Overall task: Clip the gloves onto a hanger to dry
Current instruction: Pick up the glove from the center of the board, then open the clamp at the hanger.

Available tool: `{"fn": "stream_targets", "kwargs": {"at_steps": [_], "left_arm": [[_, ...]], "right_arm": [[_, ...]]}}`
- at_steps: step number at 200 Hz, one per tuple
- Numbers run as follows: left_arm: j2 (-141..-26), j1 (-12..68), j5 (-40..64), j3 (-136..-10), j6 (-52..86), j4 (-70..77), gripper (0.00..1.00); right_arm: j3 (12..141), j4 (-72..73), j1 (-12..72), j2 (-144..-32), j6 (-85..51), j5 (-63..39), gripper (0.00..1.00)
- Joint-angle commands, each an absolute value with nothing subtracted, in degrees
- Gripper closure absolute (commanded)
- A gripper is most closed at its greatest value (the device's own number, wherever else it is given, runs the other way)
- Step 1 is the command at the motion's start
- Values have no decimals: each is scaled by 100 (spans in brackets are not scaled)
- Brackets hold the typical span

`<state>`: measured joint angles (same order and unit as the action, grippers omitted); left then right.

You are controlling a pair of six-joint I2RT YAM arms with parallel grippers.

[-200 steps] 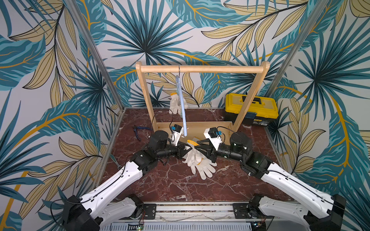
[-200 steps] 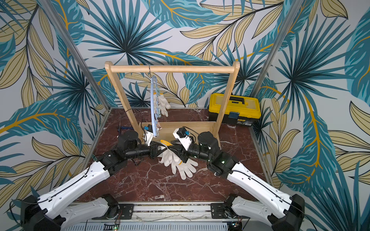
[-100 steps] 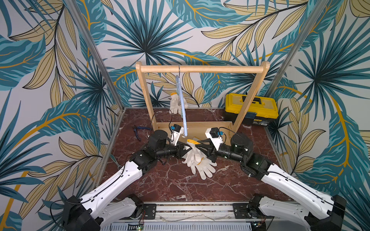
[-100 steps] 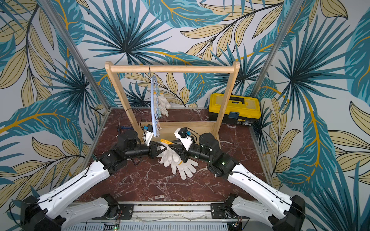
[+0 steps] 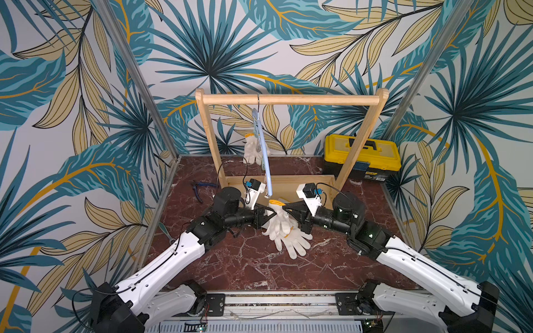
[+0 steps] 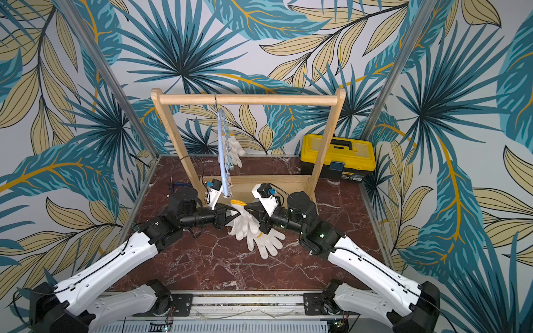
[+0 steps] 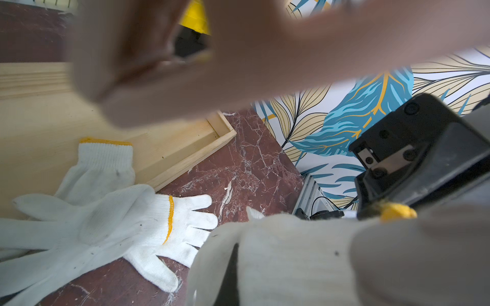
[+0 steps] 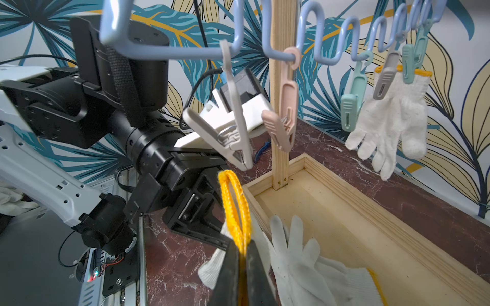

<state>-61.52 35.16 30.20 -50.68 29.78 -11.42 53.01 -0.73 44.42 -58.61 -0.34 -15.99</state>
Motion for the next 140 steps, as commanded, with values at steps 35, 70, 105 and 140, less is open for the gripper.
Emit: {"fn": "stream_targets", "kwargs": {"at_steps": [35,70,105,140], "left_arm": [[-5660,3260,2080,-4813,2392,-1040,49],[-5358,2886,1629,-4587,1909,-1119,41],[-5603,2467,1340,-4697,1122,-907,40],[-6354,1974,1455,-5309,475,-626,38]], "right_arm": [[5761,-1561,4384,-6305,390,-920,100],[5895,-1894,4069,-6430,392,-1159,100],[5866,-1919,3692,-6466,376,-1501,100],[5957,-1931,3429,-6620,382,-1939,100]]}}
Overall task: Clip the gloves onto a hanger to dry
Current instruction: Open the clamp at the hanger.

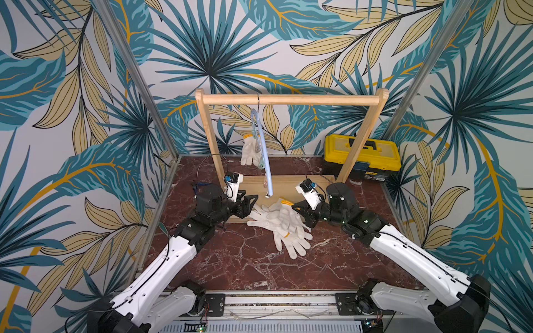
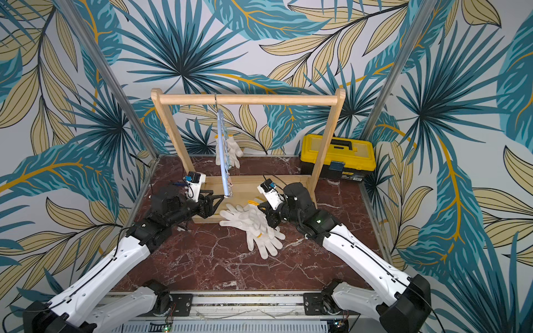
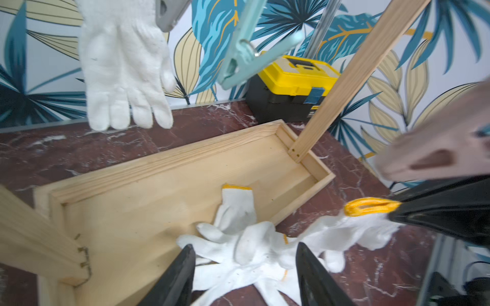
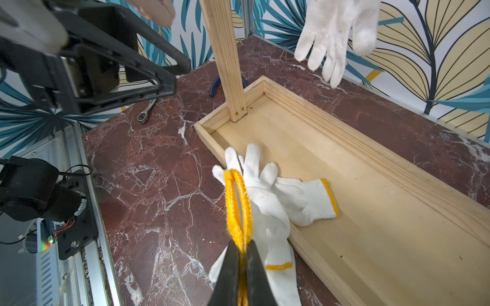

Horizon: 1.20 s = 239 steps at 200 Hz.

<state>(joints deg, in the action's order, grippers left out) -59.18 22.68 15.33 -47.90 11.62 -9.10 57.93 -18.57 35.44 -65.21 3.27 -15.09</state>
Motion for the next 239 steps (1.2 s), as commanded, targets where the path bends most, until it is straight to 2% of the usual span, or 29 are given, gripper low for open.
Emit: {"fn": "stream_targets", "kwargs": {"at_steps": [1,56,171,239], "left_arm": [[-6367,1958,1457,-5331,466,-625,38],[-7405,1802,1316,-6362,-323,-394,38],[-8686,1581,2101,-7417,-1623,329,42],[-9013,1336,3383,-7691,-1590,932,49]], "right_arm": [[5962,-1937,3424,-6623,384,-1945,100],[6051,-1958,3222,-6809,421,-2291,100],[6266,-1979,3146,-7040,255,-2351,100],[6284,-1907,3146,-7128,185,-2480,100]]}}
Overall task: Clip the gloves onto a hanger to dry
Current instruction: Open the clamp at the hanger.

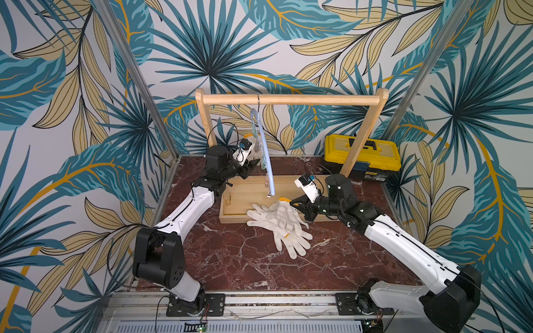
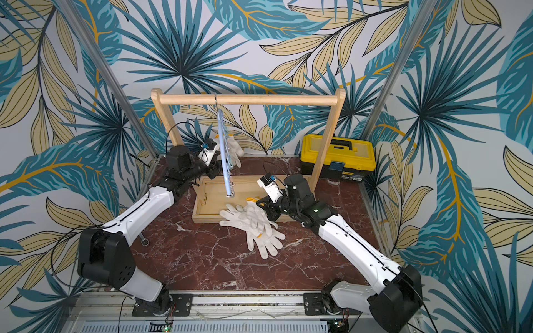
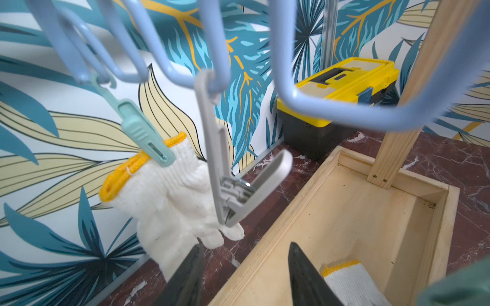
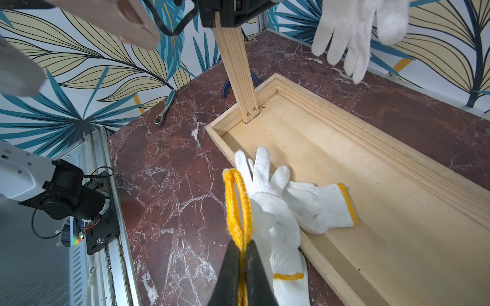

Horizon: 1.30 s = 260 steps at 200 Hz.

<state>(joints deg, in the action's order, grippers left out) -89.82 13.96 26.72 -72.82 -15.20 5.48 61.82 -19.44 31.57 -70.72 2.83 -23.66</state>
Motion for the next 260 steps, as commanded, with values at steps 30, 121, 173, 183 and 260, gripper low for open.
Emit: {"fn": "stream_targets", "kwargs": {"at_steps": [30,121,173,183,260], "left_arm": [[-9116,1318,3915,-7812,-1665,934,51],[-9466,1314,3856,-8218,-1749,932,54],[-9322,1308,3349,-7978,-1688,932,55],[-9293,1309,3290,-7951,-1661,936,55],[-8965,1292,3629,-7490,-2138,932,57]], "right_arm": [[6258,-1881,3146,-7128,176,-2522,100],[6262,-1833,3146,-7174,123,-2626,100],[6264,-1867,3142,-7178,112,-2605,100],[6284,-1869,3147,-7182,106,-2604,100],[6379,-1898,3147,-7304,112,-2619,100]]}}
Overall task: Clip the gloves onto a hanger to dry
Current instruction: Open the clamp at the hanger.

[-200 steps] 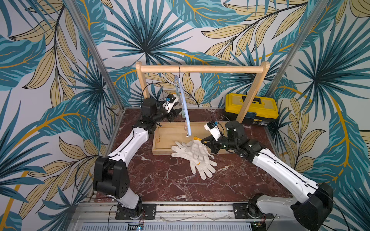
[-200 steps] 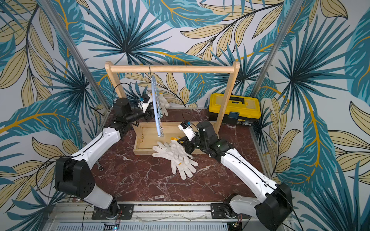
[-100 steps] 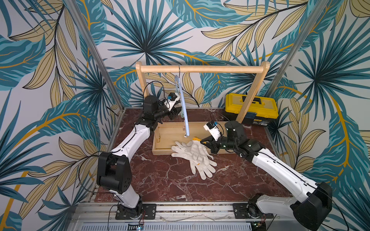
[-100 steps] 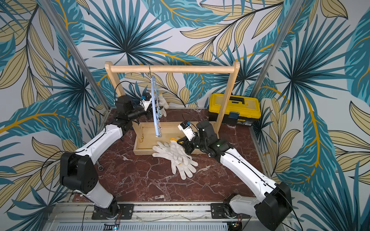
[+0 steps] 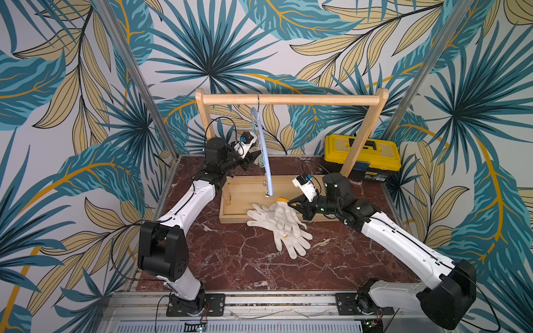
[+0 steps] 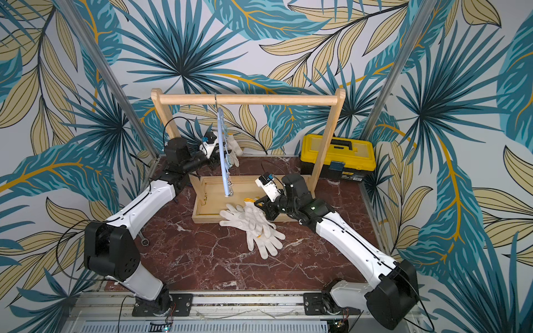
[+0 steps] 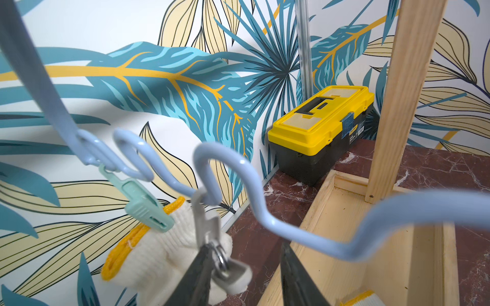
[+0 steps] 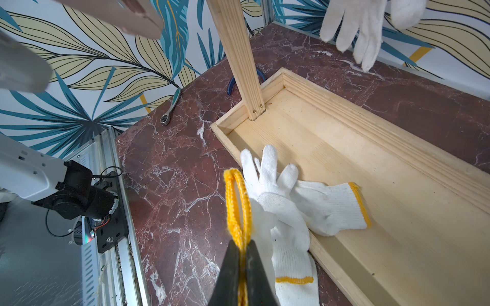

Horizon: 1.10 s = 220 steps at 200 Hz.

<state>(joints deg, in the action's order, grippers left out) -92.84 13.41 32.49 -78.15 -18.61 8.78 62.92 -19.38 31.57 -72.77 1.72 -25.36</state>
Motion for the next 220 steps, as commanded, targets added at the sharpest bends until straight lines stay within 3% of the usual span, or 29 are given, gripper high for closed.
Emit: {"fn": "stream_targets", "kwargs": {"at_steps": [1,147,220], "left_arm": [[-8960,1292,3652,-7481,-2145,927,57],[-9298,1213,3208,-7883,-2309,932,53],[-9563,1187,3931,-8228,-2597,932,50]], "right_arm": [[6380,-1898,3142,-7304,113,-2624,100],[6407,-1995,3143,-7251,167,-2653,100],[6416,-2013,3146,-7251,201,-2672,100]]}}
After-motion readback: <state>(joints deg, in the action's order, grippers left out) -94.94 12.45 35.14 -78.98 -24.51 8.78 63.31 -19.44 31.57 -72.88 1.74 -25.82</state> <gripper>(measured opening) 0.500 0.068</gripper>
